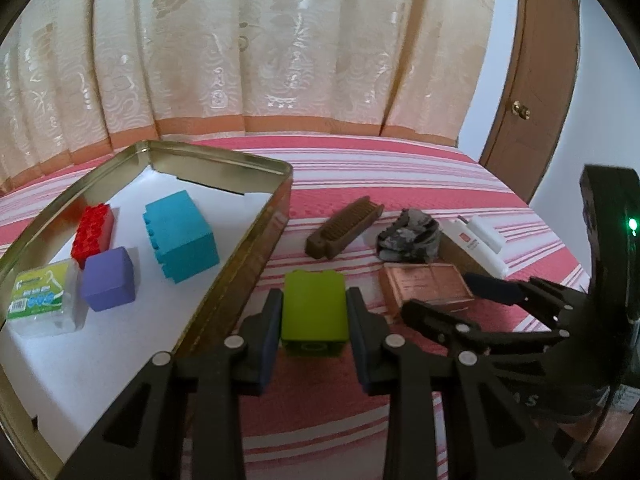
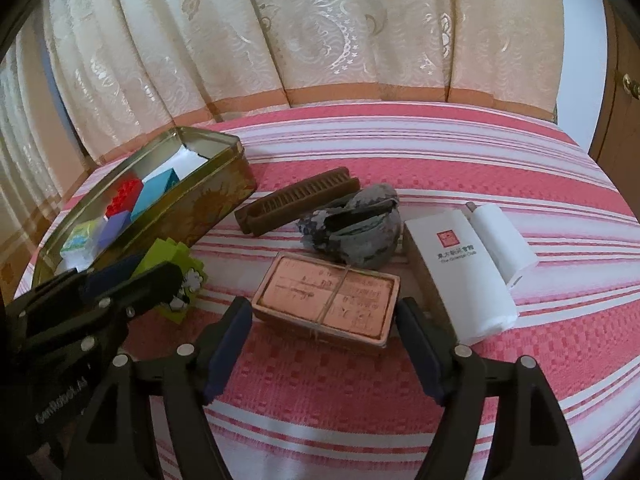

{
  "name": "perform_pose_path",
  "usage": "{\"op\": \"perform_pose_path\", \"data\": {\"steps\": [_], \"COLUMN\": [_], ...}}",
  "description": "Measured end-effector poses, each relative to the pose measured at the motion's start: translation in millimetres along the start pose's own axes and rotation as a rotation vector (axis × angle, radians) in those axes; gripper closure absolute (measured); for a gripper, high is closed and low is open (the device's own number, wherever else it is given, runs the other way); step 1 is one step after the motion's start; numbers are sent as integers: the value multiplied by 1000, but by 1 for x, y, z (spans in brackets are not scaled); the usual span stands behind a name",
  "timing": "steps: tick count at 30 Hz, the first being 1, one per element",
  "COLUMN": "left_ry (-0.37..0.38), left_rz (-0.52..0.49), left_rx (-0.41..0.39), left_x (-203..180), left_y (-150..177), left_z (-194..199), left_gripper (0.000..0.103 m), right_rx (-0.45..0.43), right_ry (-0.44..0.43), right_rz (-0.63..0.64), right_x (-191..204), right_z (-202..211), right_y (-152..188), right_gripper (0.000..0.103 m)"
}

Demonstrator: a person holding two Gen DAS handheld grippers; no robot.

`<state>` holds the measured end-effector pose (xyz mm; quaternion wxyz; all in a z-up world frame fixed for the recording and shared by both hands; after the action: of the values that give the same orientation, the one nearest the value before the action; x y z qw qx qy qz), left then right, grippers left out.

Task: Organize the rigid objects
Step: 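Grasp the tied copper box with the right tool while the left tool holds the green block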

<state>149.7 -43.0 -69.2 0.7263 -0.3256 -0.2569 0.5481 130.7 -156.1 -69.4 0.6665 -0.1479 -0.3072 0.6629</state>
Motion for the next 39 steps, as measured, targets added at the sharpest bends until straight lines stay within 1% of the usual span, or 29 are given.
{"op": "perform_pose_path", "data": {"steps": [3, 9, 13, 17, 20, 26, 30, 35, 39], "left_ry": [9, 13, 12, 13, 15, 17, 20, 10, 7], "left_rz": [14, 9, 10, 8, 5, 3, -5, -9, -7], "left_rx": [6, 7, 5, 2, -4, -18, -28, -50, -62], "left_x": [8, 6, 7, 7, 6, 5, 2, 2, 2], "left_y": [3, 3, 4, 4, 4, 4, 4, 5, 7], "left_z": [0, 0, 0, 1, 2, 4, 6, 13, 17], "left_gripper": [72, 72, 72, 72, 72, 72, 72, 72, 72], "right_rx": [3, 20, 32, 31, 22, -45, -47, -92, -113], "right_ry": [9, 29, 88, 109, 93, 71, 56, 25, 3], "right_rz": [8, -19, 17, 26, 20, 30, 23, 16, 11], "right_x": [3, 8, 15, 16, 14, 17, 17, 17, 16], "right_z": [-2, -13, -17, -16, -14, -1, 0, 9, 14], "right_y": [0, -5, -5, -5, -4, -6, -7, -7, -7], "right_gripper": [21, 21, 21, 23, 23, 23, 23, 23, 23]}}
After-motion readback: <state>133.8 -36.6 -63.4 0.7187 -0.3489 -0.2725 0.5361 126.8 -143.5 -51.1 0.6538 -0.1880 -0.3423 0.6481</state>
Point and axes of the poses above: each gripper's, at about its wrist camera, not at the fingertips, and z roughly against the way its jaws point, x to its left, y to its underside, the point moved 3 cm from there along -z, roughly the way its jaws point, and after that the axes turned 12 degrees about -z, right-handed, at the moved point
